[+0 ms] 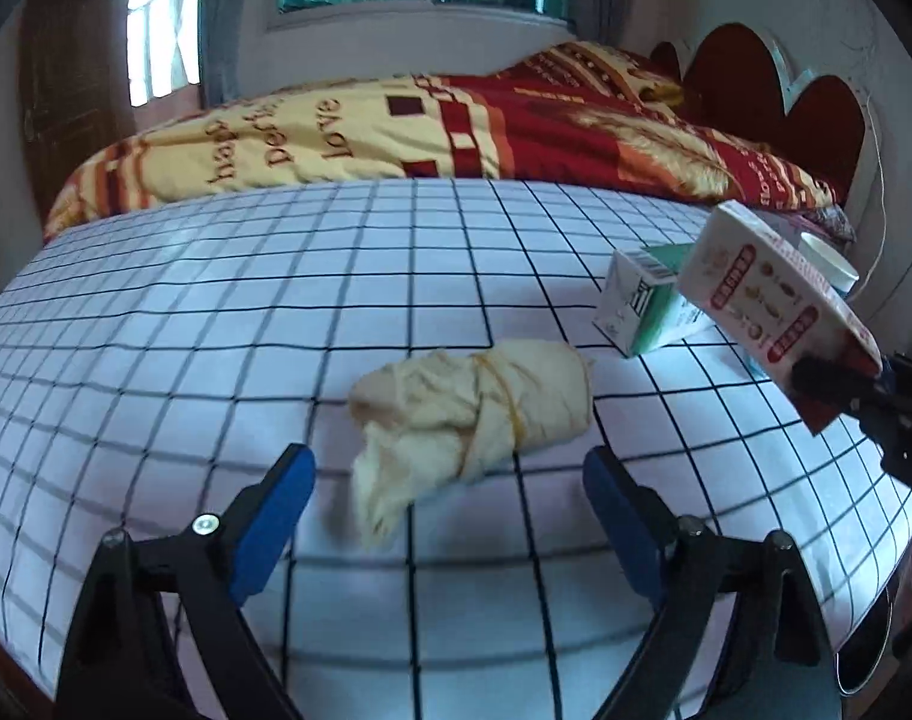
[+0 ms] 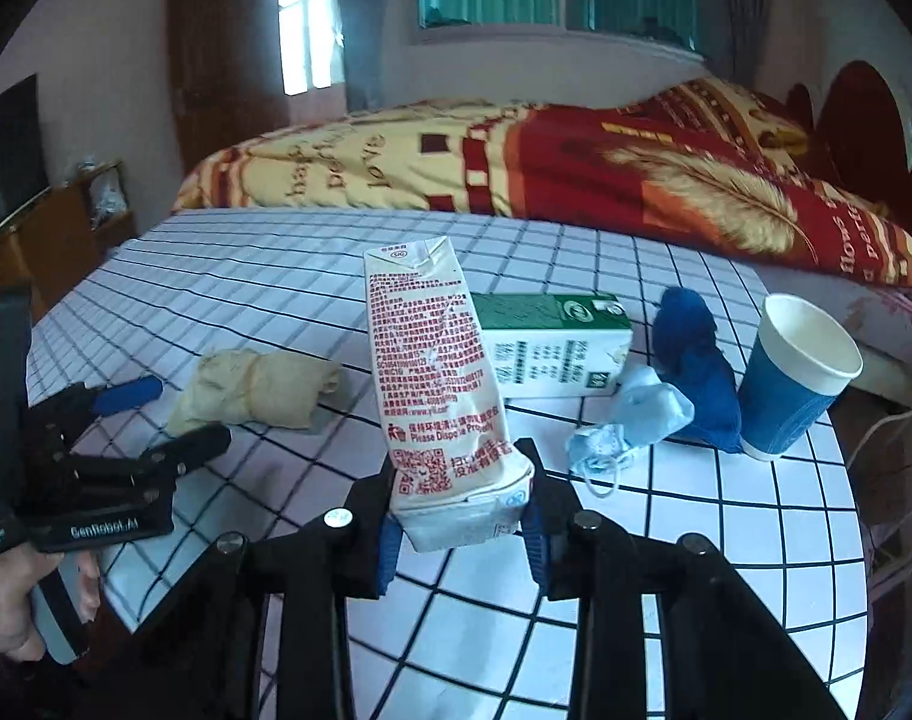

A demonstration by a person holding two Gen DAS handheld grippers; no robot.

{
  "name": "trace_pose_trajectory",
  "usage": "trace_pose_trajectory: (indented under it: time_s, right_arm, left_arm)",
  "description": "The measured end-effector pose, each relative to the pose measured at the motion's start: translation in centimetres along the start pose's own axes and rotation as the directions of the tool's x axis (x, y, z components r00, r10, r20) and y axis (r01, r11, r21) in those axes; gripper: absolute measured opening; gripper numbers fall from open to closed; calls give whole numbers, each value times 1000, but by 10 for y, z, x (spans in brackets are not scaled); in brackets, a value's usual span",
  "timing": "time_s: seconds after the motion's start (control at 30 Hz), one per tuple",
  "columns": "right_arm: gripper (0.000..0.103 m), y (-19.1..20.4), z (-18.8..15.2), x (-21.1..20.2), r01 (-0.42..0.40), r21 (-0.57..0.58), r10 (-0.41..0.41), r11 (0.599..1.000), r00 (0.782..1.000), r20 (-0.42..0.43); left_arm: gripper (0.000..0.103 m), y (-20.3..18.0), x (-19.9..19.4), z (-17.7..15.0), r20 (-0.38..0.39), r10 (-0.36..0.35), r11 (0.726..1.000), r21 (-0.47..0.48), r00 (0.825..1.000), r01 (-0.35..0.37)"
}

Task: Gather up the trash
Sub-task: 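Grasp the beige cloth with the left tool while the right tool grasps the white-red milk carton, then carry the beige cloth and milk carton over the black bin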

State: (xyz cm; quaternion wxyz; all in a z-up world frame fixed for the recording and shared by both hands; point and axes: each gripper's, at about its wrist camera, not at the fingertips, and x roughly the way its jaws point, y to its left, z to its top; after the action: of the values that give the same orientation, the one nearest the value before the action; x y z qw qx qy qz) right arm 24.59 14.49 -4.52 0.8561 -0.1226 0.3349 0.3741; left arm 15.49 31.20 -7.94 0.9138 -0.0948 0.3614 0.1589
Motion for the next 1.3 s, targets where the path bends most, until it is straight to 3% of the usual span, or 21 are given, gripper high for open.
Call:
trace_pose_trajectory:
  time_s: [0.13,0.27,0.37,0.73,1.3]
  right_arm:
    - [36,-4,1,1,10,24,-10,1000,1000,-1]
    - [36,-5,0,0,17,18,-17,1000,1000,-6]
    - [36,-6,-1,-5,25,13,-25,1000,1000,0]
    - [36,-28,-25,-52,51,65,-54,997,998,45]
    - [36,-79,-84,-159,111,178,-133,978,984,121]
  left_arm:
    - [88,-8,15,11,-26,6,999,47,1000,-5]
    - [46,-12,26,11,-72,-47,996,66,996,52]
    - [28,-11,17,10,-58,-91,995,41,994,94]
    - [27,-55,-66,-10,94,-111,992,69,989,104]
    - [27,-140,-117,-33,140,-215,964,189,966,188]
